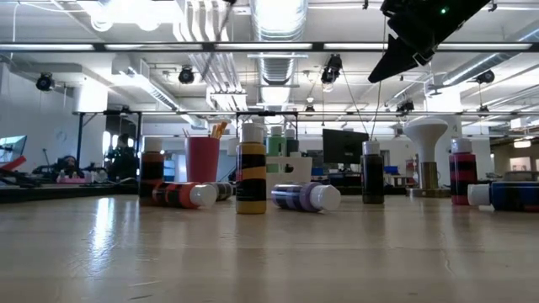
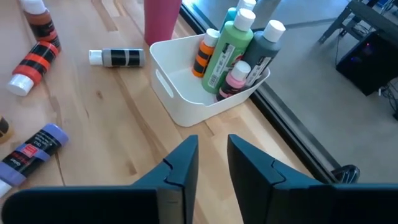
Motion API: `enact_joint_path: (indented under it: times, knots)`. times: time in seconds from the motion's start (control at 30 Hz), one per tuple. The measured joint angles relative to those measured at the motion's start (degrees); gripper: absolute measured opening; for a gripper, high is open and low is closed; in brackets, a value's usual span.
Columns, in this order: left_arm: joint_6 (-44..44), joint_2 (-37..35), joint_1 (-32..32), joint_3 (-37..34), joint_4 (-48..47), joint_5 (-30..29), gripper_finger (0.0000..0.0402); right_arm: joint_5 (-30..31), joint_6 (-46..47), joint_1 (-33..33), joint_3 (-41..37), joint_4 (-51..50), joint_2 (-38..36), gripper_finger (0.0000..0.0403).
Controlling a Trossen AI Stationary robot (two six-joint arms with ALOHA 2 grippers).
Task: Pick & Place Paint Supplies
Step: Put the gold paint brush into the pink cup
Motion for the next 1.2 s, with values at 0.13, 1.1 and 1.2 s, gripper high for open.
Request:
enact_joint_path:
  times: [0.13, 1.1, 1.2]
  knots:
    - [10.0, 0.0, 7.0, 0.0, 8.1, 10.2, 0.0000, 0.0, 2.7, 0.0, 0.0, -0.3, 0.0, 0.0075]
    - [14.6, -15.4, 47.9, -44.6, 60.5, 40.5, 0.0000, 1.6, 2.1, 0.0, -1.6, 2.7, 0.0, 0.0142]
    - [14.8, -12.6, 48.5, -44.9, 62.2, 41.4, 0.0000, 1.7, 1.9, -0.1, -1.6, 3.0, 0.0, 0.0148]
